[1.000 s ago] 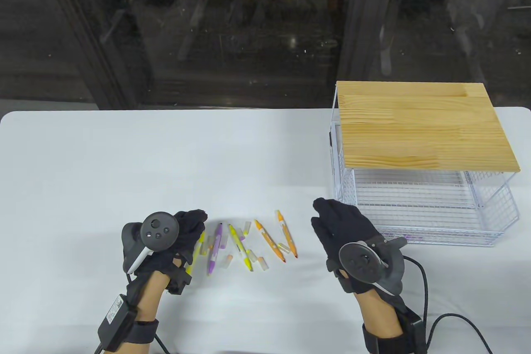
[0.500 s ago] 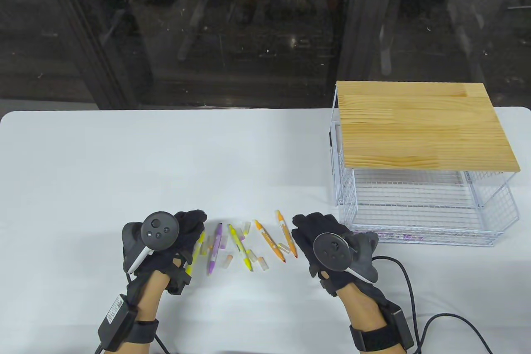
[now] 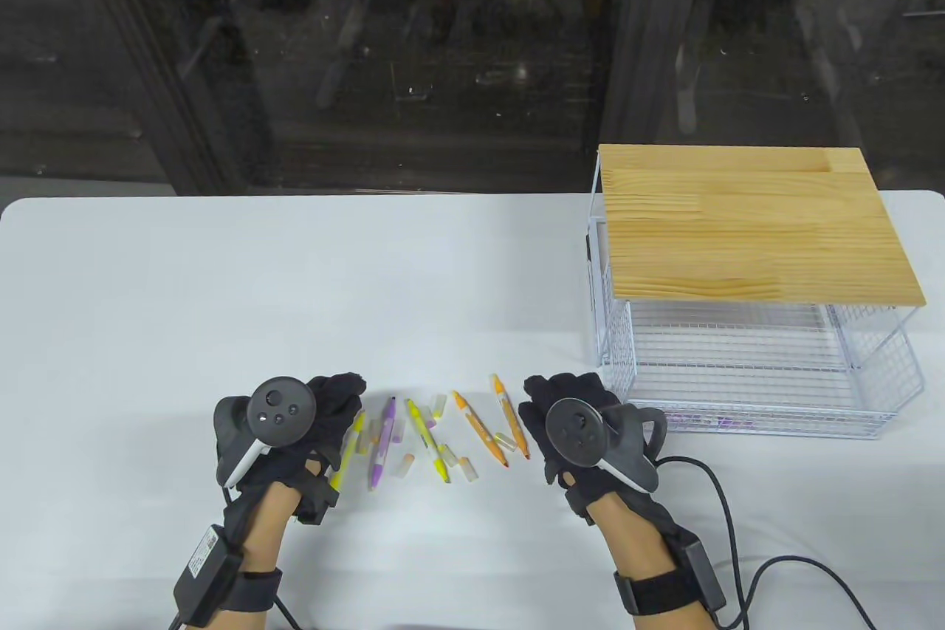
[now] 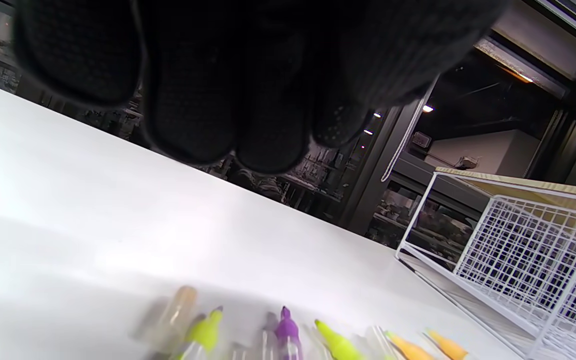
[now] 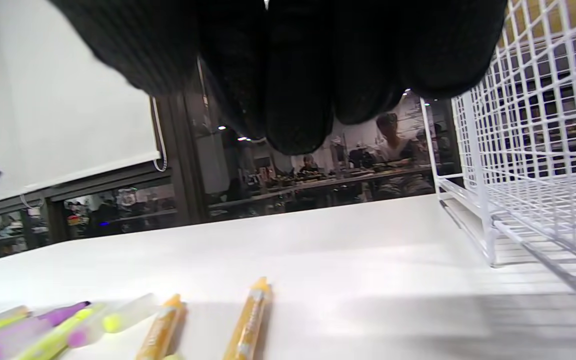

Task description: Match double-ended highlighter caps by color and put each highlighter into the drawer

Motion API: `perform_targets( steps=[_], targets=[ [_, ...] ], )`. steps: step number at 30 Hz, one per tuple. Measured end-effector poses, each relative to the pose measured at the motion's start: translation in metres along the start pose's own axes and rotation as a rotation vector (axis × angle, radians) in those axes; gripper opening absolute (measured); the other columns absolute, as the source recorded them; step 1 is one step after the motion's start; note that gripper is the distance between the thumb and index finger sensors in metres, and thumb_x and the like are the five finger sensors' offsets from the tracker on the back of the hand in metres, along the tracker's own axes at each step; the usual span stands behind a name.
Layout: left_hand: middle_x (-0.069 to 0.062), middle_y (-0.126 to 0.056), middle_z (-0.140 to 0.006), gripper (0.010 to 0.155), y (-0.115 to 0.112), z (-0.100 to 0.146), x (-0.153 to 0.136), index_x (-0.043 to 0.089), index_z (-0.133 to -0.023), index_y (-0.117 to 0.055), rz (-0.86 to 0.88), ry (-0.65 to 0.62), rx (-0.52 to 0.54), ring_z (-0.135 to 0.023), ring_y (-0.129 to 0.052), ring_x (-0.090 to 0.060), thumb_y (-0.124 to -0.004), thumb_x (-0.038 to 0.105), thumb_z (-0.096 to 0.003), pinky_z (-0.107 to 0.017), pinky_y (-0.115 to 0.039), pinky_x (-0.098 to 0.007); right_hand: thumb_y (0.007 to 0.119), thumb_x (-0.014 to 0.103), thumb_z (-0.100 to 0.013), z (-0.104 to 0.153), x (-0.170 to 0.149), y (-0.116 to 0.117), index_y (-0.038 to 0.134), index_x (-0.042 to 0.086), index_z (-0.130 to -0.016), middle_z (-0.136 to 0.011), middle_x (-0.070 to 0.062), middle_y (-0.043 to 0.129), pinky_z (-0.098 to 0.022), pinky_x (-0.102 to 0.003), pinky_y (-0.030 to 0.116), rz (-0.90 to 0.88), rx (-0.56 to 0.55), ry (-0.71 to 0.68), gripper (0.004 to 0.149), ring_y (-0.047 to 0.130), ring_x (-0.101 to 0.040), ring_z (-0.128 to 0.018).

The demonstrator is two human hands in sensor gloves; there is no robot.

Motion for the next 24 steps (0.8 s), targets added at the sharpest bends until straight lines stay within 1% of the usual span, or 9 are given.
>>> perform_targets(
  steps=[4,8,12,17,24],
  targets=[
    [0.000,-0.102,-0.079,0.046,-0.001,0.000,0.000,0.030,-0.085,-0.091,0.003,-0.006,-0.006,-0.066,-0.100,-0.034,-0.081,0.042,-0.0419,-0.046,-0.082,-0.059,0.082,0.045,-0.045,-0.008,0.005,0.012,0.090,0.025,-0.086,-0.078,-0.006,0.092,-0.056,-0.052,0.072,0.042,0.085,0.029,0.046,0.080,-0.038,-0.074],
    [0.000,-0.102,-0.079,0.046,-0.002,0.000,0.001,0.030,-0.085,-0.091,0.007,-0.009,-0.011,-0.066,-0.100,-0.034,-0.081,0.042,-0.0419,-0.046,-0.082,-0.059,0.084,0.044,-0.045,-0.016,0.006,0.021,0.088,0.025,-0.087,-0.080,-0.006,0.090,-0.054,-0.051,0.073,0.070,0.117,0.057,0.046,0.080,-0.038,-0.073],
    [0.000,-0.102,-0.079,0.046,-0.001,0.000,0.000,0.030,-0.085,-0.091,0.015,-0.003,-0.007,-0.066,-0.100,-0.034,-0.081,0.042,-0.0419,-0.046,-0.082,-0.059,0.086,0.044,-0.044,-0.024,0.005,0.033,0.088,0.024,-0.086,-0.076,-0.006,0.090,-0.051,-0.050,0.074,0.107,0.181,0.103,0.046,0.083,-0.036,-0.068],
    [0.000,-0.102,-0.079,0.046,-0.002,0.000,0.000,0.030,-0.085,-0.091,0.014,0.000,-0.009,-0.066,-0.100,-0.034,-0.081,0.042,-0.0419,-0.046,-0.082,-0.059,0.086,0.044,-0.043,-0.034,0.006,0.045,0.090,0.023,-0.083,-0.070,-0.005,0.093,-0.045,-0.048,0.076,0.148,0.215,0.134,0.045,0.086,-0.035,-0.061],
    [0.000,-0.102,-0.079,0.046,-0.002,0.000,-0.001,0.030,-0.085,-0.091,0.012,0.006,-0.011,-0.066,-0.100,-0.035,-0.081,0.042,-0.0419,-0.046,-0.082,-0.059,0.087,0.045,-0.042,-0.052,0.012,0.066,0.088,0.021,-0.084,-0.067,-0.006,0.096,-0.037,-0.043,0.077,0.168,0.280,0.187,0.048,0.087,-0.034,-0.054]
  ],
)
Point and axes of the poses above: the tracker on the back of each hand, its own x axis roughly to the thumb side, its own z axis roughly from the fingertips to the wrist, y = z × x, the point moved 4 cm from there along -z, roughly from the wrist to the fingertips
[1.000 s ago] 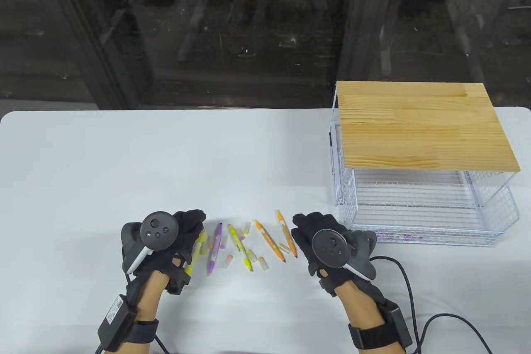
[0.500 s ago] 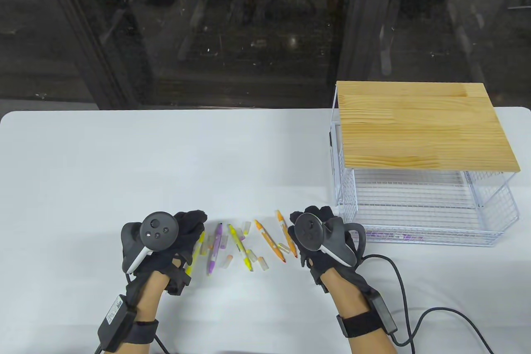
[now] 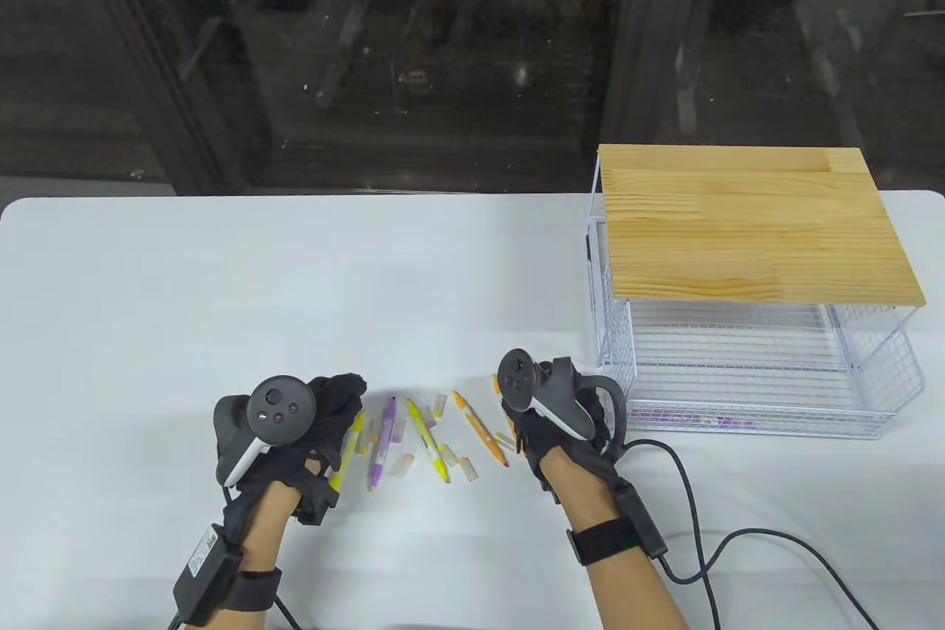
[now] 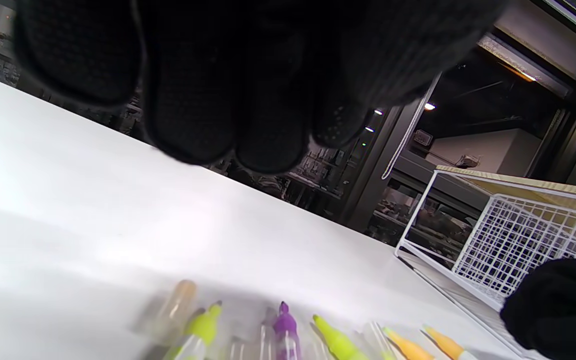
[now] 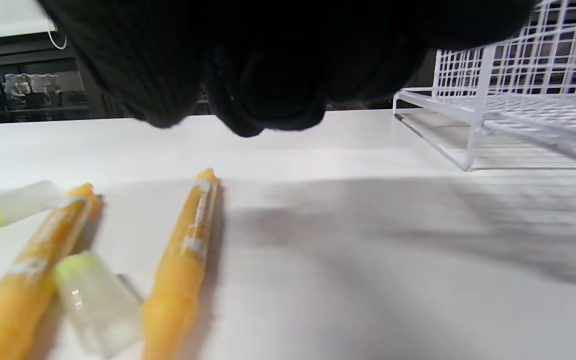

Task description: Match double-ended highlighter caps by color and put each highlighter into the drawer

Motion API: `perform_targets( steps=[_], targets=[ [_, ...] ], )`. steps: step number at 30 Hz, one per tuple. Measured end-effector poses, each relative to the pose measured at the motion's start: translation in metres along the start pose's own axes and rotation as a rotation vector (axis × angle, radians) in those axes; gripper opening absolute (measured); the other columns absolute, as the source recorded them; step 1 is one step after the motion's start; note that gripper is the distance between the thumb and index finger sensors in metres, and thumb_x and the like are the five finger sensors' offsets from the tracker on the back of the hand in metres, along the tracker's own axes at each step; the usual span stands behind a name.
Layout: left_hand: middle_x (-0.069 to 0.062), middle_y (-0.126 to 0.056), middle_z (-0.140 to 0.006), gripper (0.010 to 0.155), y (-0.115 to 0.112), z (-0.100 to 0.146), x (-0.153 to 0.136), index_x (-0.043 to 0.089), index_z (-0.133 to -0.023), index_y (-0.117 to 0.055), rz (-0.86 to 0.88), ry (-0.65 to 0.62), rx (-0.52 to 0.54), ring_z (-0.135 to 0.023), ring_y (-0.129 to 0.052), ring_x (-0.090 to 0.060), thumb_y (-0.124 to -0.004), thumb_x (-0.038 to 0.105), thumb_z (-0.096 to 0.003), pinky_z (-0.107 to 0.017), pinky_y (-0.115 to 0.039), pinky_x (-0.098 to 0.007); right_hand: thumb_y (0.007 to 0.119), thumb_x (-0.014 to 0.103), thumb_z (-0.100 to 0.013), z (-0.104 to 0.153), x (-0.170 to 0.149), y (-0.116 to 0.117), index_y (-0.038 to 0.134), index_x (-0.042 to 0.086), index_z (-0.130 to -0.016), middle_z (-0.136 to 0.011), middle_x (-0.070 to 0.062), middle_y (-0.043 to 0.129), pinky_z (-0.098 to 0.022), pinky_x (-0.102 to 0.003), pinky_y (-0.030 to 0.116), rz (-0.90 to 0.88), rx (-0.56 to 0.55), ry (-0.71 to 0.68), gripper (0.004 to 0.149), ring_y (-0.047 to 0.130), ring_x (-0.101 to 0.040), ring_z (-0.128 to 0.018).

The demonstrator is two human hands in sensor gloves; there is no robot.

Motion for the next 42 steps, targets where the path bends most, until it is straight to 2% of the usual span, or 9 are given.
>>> perform_targets(
  steps=[7,12,21,42],
  targets=[
    [0.000,-0.102,-0.079,0.046,0.000,0.000,-0.001,0.030,-0.085,-0.091,0.002,0.003,-0.003,-0.066,-0.100,-0.034,-0.081,0.042,-0.0419,-0.046,-0.082,-0.059,0.087,0.046,-0.042,-0.006,0.008,0.020,0.090,0.023,-0.081,-0.066,-0.004,0.096,-0.037,-0.042,0.076,0.059,0.042,0.018,0.045,0.086,-0.033,-0.054],
    [0.000,-0.102,-0.079,0.046,0.000,0.000,-0.001,0.030,-0.085,-0.091,-0.005,0.002,-0.005,-0.066,-0.100,-0.035,-0.081,0.042,-0.0419,-0.046,-0.082,-0.059,0.088,0.047,-0.042,-0.007,0.007,0.025,0.091,0.024,-0.078,-0.064,-0.004,0.096,-0.037,-0.042,0.076,0.081,0.056,0.026,0.042,0.086,-0.034,-0.055],
    [0.000,-0.102,-0.079,0.046,0.000,-0.001,-0.002,0.030,-0.085,-0.091,-0.002,0.009,-0.004,-0.066,-0.100,-0.035,-0.081,0.042,-0.0419,-0.046,-0.082,-0.059,0.087,0.046,-0.043,-0.007,0.007,0.024,0.092,0.024,-0.075,-0.062,-0.003,0.097,-0.037,-0.043,0.076,0.124,0.037,0.036,0.039,0.087,-0.034,-0.055],
    [0.000,-0.102,-0.079,0.046,-0.001,-0.002,-0.003,0.030,-0.085,-0.091,-0.004,0.008,0.001,-0.066,-0.100,-0.035,-0.081,0.042,-0.0420,-0.046,-0.082,-0.059,0.090,0.044,-0.040,-0.009,0.006,0.024,0.094,0.018,-0.075,-0.060,-0.008,0.098,-0.041,-0.045,0.076,0.150,-0.003,-0.003,0.044,0.088,-0.033,-0.055]
  ],
)
Point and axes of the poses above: the tracker on the back of each hand, its own x axis roughly to the thumb side, its own z axis roughly from the fingertips to the wrist, y = z × x, the point moved 4 cm from there along -z, roughly from the wrist to the fingertips
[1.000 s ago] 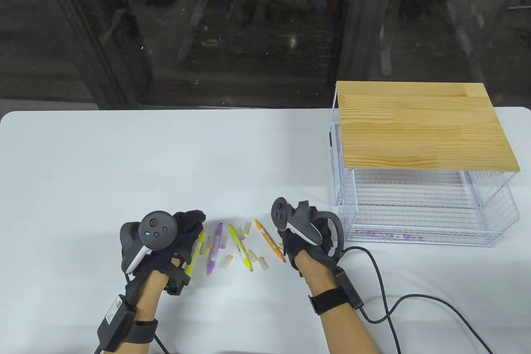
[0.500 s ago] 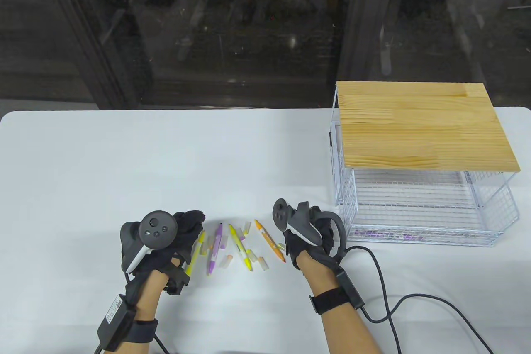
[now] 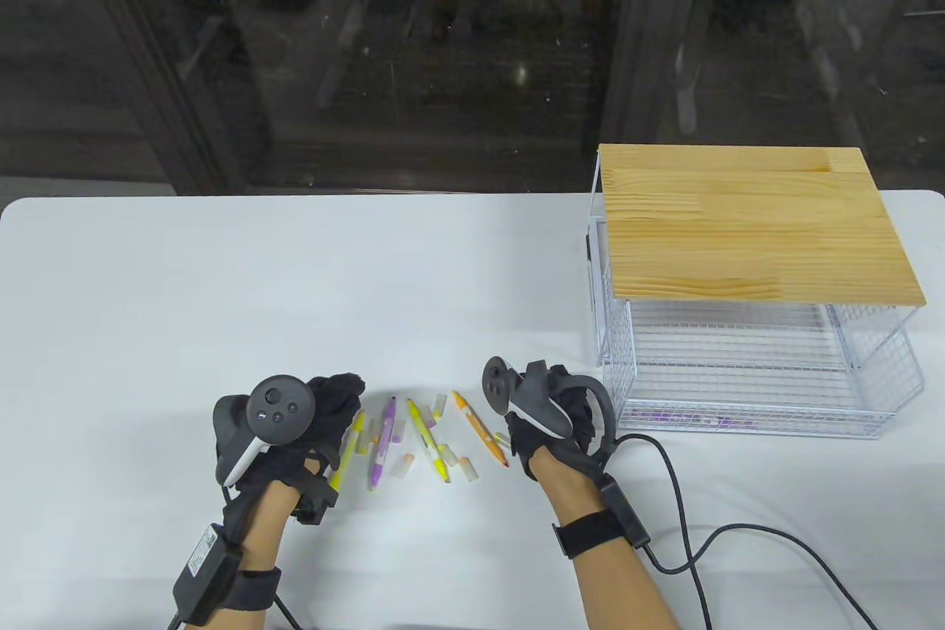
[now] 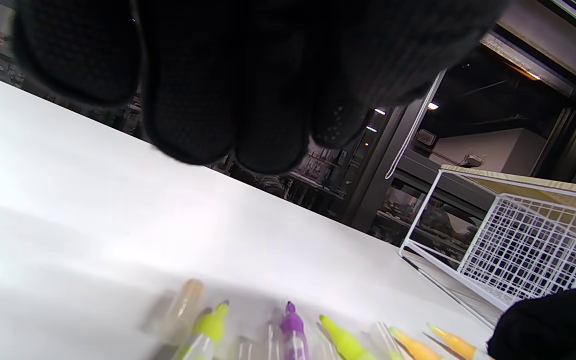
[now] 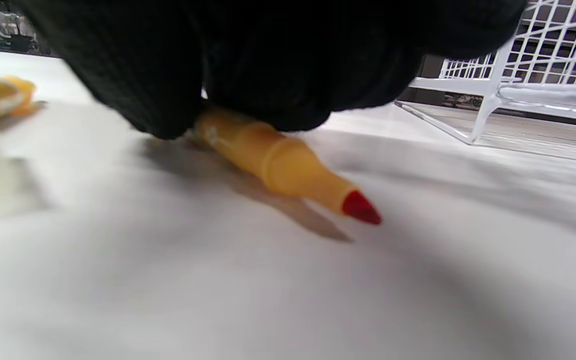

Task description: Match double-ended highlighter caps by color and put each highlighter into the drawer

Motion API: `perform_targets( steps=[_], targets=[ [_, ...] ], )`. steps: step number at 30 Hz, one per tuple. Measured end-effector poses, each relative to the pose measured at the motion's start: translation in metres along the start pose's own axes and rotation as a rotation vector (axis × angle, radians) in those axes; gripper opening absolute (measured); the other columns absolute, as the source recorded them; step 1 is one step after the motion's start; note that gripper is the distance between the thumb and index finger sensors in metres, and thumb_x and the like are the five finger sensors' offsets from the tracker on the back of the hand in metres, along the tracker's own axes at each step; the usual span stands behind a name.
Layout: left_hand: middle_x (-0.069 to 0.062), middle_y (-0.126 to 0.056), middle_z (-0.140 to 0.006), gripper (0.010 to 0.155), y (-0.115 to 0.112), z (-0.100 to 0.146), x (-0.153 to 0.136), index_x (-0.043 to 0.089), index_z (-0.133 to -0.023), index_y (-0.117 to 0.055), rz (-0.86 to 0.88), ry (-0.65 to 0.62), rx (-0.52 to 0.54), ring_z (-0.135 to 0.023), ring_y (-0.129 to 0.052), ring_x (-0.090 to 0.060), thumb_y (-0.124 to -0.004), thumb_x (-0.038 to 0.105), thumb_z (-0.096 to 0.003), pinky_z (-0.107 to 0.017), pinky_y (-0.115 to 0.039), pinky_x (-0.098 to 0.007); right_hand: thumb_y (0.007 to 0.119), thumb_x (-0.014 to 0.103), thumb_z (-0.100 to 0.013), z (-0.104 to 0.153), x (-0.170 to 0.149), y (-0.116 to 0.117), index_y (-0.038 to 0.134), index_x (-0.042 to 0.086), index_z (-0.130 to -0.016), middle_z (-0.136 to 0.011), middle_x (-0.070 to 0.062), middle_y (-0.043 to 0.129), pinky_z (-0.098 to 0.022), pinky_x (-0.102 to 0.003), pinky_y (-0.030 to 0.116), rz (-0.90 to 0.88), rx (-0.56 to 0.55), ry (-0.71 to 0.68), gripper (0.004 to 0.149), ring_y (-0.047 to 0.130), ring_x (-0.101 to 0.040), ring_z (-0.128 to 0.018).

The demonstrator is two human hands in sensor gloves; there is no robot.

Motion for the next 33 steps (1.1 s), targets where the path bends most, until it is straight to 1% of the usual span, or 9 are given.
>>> perform_targets(
  steps=[12,15,21,24,26,28,30,31,33],
  targets=[
    [0.000,-0.102,-0.079,0.046,0.001,0.000,-0.001,0.030,-0.085,-0.091,0.011,0.001,0.009,-0.066,-0.100,-0.035,-0.081,0.042,-0.0419,-0.046,-0.082,-0.059,0.087,0.047,-0.041,0.016,-0.009,-0.036,0.086,0.018,-0.079,-0.069,-0.007,0.093,-0.046,-0.049,0.074,-0.136,-0.094,-0.034,0.048,0.084,-0.036,-0.063],
    [0.000,-0.102,-0.079,0.046,0.002,0.001,-0.002,0.030,-0.085,-0.091,0.016,0.002,0.012,-0.066,-0.100,-0.035,-0.081,0.042,-0.0419,-0.046,-0.082,-0.059,0.087,0.047,-0.041,0.020,-0.012,-0.042,0.084,0.019,-0.080,-0.072,-0.006,0.091,-0.047,-0.049,0.074,-0.183,-0.091,-0.044,0.048,0.084,-0.035,-0.065],
    [0.000,-0.102,-0.079,0.046,0.006,0.000,-0.010,0.030,-0.085,-0.091,0.039,0.014,0.021,-0.066,-0.100,-0.035,-0.081,0.042,-0.0419,-0.046,-0.082,-0.059,0.086,0.045,-0.043,0.027,-0.020,-0.059,0.080,0.020,-0.082,-0.078,-0.005,0.087,-0.050,-0.051,0.072,-0.341,-0.089,-0.058,0.047,0.079,-0.039,-0.072],
    [0.000,-0.102,-0.079,0.046,0.007,0.000,-0.013,0.030,-0.085,-0.091,0.041,0.023,0.024,-0.064,-0.100,-0.034,-0.081,0.042,-0.0418,-0.045,-0.083,-0.058,0.085,0.043,-0.044,0.028,-0.023,-0.061,0.078,0.022,-0.083,-0.084,-0.005,0.084,-0.052,-0.052,0.071,-0.389,-0.028,-0.072,0.045,0.077,-0.041,-0.076],
    [0.000,-0.102,-0.079,0.046,0.008,0.000,-0.016,0.030,-0.085,-0.091,0.045,0.028,0.026,-0.064,-0.100,-0.034,-0.081,0.042,-0.0419,-0.044,-0.083,-0.058,0.085,0.043,-0.044,0.030,-0.027,-0.061,0.077,0.023,-0.084,-0.088,-0.007,0.084,-0.051,-0.053,0.072,-0.419,-0.009,-0.076,0.045,0.080,-0.043,-0.075],
    [0.000,-0.102,-0.078,0.046,0.010,0.000,-0.018,0.030,-0.085,-0.091,0.047,0.035,0.029,-0.063,-0.101,-0.034,-0.081,0.042,-0.0419,-0.044,-0.083,-0.057,0.085,0.044,-0.044,0.033,-0.030,-0.060,0.077,0.024,-0.083,-0.085,-0.007,0.089,-0.050,-0.051,0.074,-0.445,-0.014,-0.076,0.045,0.085,-0.040,-0.071],
    [0.000,-0.102,-0.079,0.046,0.013,0.000,-0.023,0.030,-0.085,-0.091,0.056,0.048,0.041,-0.062,-0.101,-0.033,-0.081,0.042,-0.0419,-0.043,-0.083,-0.057,0.086,0.043,-0.043,0.037,-0.035,-0.057,0.077,0.024,-0.083,-0.081,-0.006,0.092,-0.046,-0.048,0.078,-0.487,-0.046,-0.080,0.045,0.090,-0.036,-0.066],
    [0.000,-0.102,-0.078,0.046,0.015,0.001,-0.026,0.030,-0.085,-0.091,0.058,0.058,0.050,-0.061,-0.101,-0.033,-0.081,0.042,-0.0419,-0.043,-0.083,-0.057,0.087,0.041,-0.043,0.038,-0.036,-0.054,0.077,0.024,-0.084,-0.081,-0.006,0.092,-0.044,-0.046,0.079,-0.511,-0.069,-0.087,0.046,0.092,-0.035,-0.063],
    [0.000,-0.102,-0.078,0.046,0.017,0.000,-0.031,0.029,-0.085,-0.091,0.058,0.073,0.056,-0.061,-0.101,-0.033,-0.081,0.042,-0.0418,-0.043,-0.084,-0.057,0.089,0.038,-0.043,0.040,-0.037,-0.049,0.076,0.022,-0.086,-0.081,-0.007,0.092,-0.043,-0.045,0.080,-0.521,-0.067,-0.092,0.048,0.093,-0.033,-0.060]
  ],
)
Point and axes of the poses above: the tracker on the back of each hand, its own x axis roughly to the thumb side, its own z axis roughly from the fingertips to the wrist, y = z × x, the point moved 4 cm from there along -z, roughly from the wrist to the fingertips
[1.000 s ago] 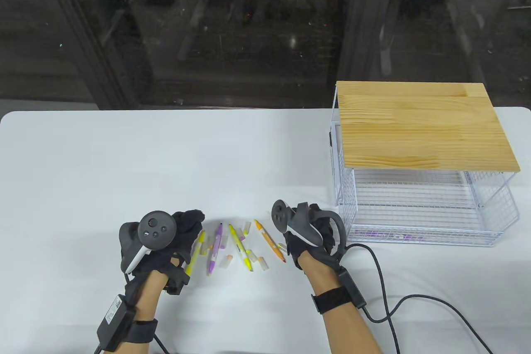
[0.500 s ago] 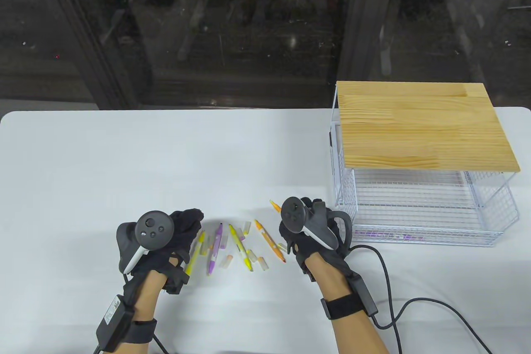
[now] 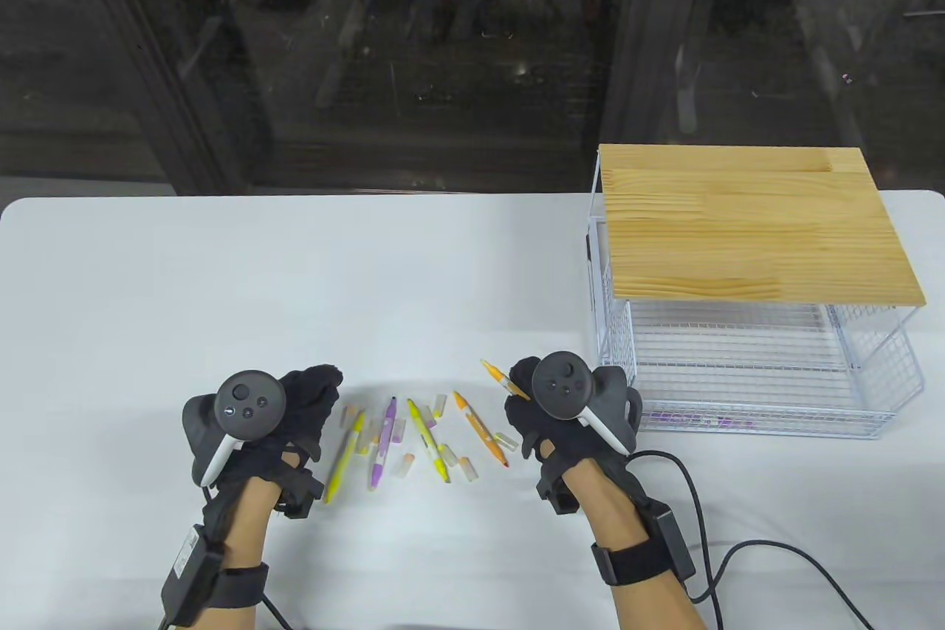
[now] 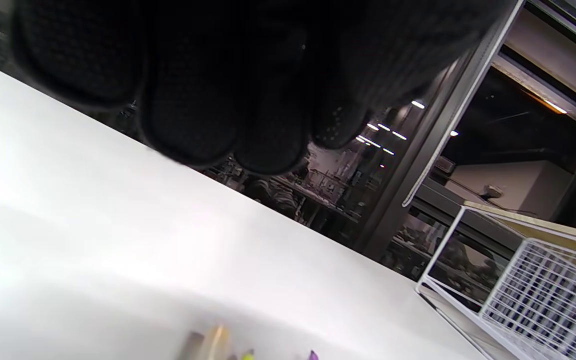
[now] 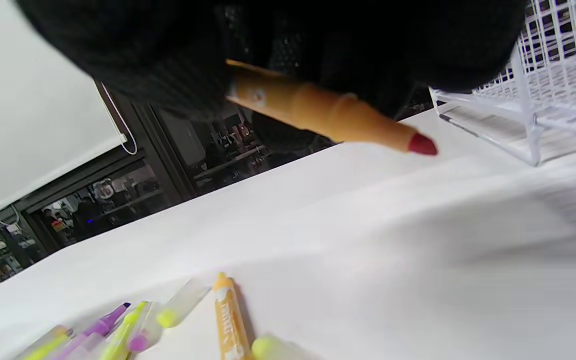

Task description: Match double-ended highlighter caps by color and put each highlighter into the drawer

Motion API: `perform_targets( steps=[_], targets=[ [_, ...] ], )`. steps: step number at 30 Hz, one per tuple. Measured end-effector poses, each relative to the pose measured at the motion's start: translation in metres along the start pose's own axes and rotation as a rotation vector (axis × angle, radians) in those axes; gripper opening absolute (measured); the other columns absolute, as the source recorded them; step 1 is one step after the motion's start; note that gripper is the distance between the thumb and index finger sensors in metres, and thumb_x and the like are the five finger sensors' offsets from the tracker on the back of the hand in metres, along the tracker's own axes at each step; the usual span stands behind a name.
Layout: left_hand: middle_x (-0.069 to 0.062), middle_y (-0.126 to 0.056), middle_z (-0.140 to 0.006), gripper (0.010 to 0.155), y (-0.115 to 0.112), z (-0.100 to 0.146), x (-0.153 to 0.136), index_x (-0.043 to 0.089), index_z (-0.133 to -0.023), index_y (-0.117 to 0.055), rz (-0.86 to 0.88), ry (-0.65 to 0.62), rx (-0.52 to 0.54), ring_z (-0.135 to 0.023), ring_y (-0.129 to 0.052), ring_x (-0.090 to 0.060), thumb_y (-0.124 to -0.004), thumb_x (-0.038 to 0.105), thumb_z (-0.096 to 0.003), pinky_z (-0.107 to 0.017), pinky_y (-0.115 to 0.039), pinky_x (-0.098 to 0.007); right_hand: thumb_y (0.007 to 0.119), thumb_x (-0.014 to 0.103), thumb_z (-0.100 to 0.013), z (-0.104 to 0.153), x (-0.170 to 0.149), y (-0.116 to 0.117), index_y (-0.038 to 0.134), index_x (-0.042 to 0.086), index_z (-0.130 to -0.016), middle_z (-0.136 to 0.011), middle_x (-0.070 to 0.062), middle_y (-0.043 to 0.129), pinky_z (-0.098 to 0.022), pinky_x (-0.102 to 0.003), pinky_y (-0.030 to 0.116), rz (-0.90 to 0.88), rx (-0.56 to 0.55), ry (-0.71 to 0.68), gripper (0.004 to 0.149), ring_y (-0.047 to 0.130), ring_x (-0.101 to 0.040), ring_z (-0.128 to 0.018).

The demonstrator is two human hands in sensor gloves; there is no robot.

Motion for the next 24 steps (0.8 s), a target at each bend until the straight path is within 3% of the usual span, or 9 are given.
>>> perform_targets(
  steps=[5,13,17,24],
  targets=[
    [0.000,-0.103,-0.077,0.046,-0.007,-0.004,-0.008,0.029,-0.085,-0.092,-0.044,0.037,-0.012,-0.059,-0.101,-0.032,-0.082,0.041,-0.0417,-0.042,-0.084,-0.056,0.092,0.032,-0.041,0.009,0.003,-0.002,0.078,0.020,-0.092,-0.082,-0.006,0.092,-0.043,-0.042,0.082,0.078,-0.063,-0.061,0.055,0.094,-0.030,-0.061],
    [0.000,-0.103,-0.077,0.050,-0.023,-0.012,-0.013,0.029,-0.085,-0.092,-0.167,0.093,-0.032,-0.059,-0.101,-0.033,-0.087,0.048,-0.0385,-0.040,-0.085,-0.055,0.094,0.037,-0.038,0.019,0.015,-0.005,0.088,0.027,-0.087,-0.078,-0.002,0.096,-0.040,-0.040,0.084,0.098,-0.140,-0.151,0.050,0.096,-0.026,-0.057],
    [-0.001,-0.103,-0.076,0.044,-0.036,-0.019,-0.013,0.027,-0.075,-0.097,-0.228,0.116,-0.088,-0.060,-0.100,-0.034,-0.088,0.049,-0.0379,-0.041,-0.084,-0.055,0.094,0.038,-0.039,0.019,0.016,-0.001,0.089,0.026,-0.087,-0.078,-0.002,0.097,-0.040,-0.040,0.084,0.106,-0.131,-0.156,0.050,0.097,-0.026,-0.056],
    [-0.001,-0.102,-0.077,0.046,-0.058,-0.030,-0.006,0.027,-0.075,-0.097,-0.364,0.146,-0.143,-0.065,-0.097,-0.035,-0.090,0.050,-0.0370,-0.042,-0.083,-0.055,0.093,0.038,-0.039,0.018,0.016,0.006,0.089,0.025,-0.087,-0.078,-0.002,0.097,-0.040,-0.040,0.084,0.125,-0.088,-0.160,0.050,0.097,-0.026,-0.056]
  ],
)
Point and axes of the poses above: the tracker on the back of each hand, its own x axis roughly to the thumb side, its own z axis roughly from the fingertips to the wrist, y = z × x, the point moved 4 cm from there along -z, roughly from the wrist to the fingertips
